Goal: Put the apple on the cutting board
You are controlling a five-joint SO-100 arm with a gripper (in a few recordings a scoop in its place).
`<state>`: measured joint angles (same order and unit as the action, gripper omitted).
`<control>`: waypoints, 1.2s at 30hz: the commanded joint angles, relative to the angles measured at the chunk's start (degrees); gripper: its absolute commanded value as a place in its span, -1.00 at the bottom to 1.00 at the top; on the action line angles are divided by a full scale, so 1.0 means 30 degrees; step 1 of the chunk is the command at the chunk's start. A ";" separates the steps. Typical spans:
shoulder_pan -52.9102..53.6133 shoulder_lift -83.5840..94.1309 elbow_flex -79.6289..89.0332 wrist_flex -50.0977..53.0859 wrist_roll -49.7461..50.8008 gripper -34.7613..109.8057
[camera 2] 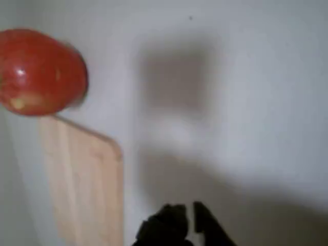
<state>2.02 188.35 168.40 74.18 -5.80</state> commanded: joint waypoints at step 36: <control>0.2930 -1.8896 -1.6406 0.0117 -0.1113 0.59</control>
<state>10.11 151.79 139.92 71.72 -10.20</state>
